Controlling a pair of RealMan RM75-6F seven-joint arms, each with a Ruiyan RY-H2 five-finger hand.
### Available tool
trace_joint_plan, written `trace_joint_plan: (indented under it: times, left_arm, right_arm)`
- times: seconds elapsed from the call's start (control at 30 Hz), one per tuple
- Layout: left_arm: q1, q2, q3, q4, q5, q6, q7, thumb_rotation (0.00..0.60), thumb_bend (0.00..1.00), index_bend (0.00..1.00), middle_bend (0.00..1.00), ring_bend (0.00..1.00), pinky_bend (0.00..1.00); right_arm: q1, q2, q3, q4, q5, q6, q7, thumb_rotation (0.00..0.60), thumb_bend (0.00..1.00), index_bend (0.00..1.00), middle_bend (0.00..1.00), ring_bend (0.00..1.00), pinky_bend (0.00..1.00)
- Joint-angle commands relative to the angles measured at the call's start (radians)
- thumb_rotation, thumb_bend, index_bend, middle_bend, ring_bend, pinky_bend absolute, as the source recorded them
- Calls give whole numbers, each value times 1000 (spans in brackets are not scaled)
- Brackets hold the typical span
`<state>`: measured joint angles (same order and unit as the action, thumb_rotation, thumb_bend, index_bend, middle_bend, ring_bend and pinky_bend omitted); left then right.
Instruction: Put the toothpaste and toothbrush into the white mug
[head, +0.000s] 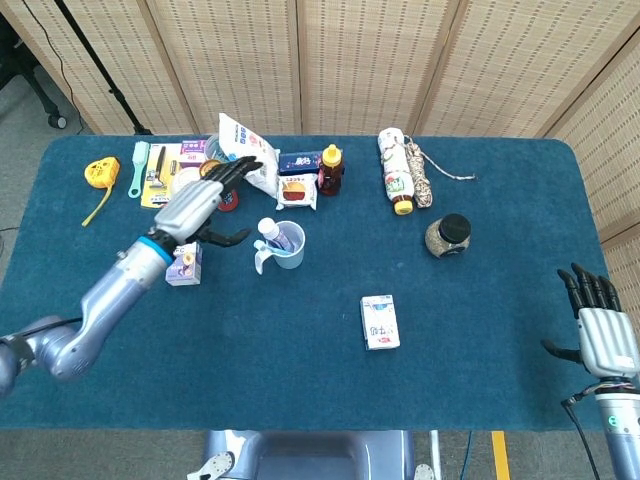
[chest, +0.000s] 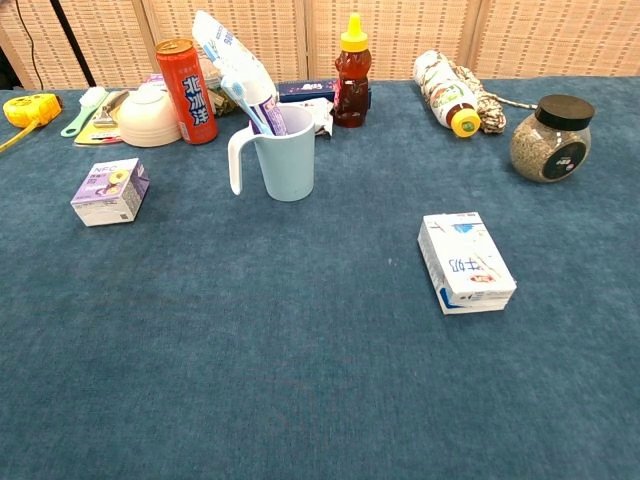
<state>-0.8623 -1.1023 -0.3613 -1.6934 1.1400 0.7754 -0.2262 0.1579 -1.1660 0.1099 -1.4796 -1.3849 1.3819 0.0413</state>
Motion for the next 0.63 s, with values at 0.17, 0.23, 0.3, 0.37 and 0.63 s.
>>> trace_joint_plan:
  times: [0.17, 0.23, 0.3, 0.37, 0.63]
  left_arm:
    - [381, 128, 244, -179, 180, 479, 269, 600, 305, 0, 0, 0, 0]
    - [461, 125, 308, -152, 226, 537, 239, 600, 305, 0, 0, 0, 0]
    - [511, 128, 349, -134, 255, 573, 231, 600, 305, 0, 0, 0, 0]
    - [566, 129, 383, -123, 261, 610, 232, 600, 305, 0, 0, 0, 0]
    - [694, 85, 423, -78, 286, 729, 227, 600, 305, 0, 0, 0, 0]
  right_arm:
    - [-8, -26, -1, 47, -101, 92, 40, 600, 0, 0, 0, 0, 0]
    - [-9, -29, -11, 71, -148, 124, 63, 600, 0, 0, 0, 0, 0]
    - [-12, -27, -19, 73, -172, 141, 61, 600, 0, 0, 0, 0, 0]
    - [-15, -18, -28, 64, -195, 154, 61, 600, 0, 0, 0, 0, 0]
    - [-33, 26, -51, 1, -228, 176, 22, 600, 0, 0, 0, 0, 0]
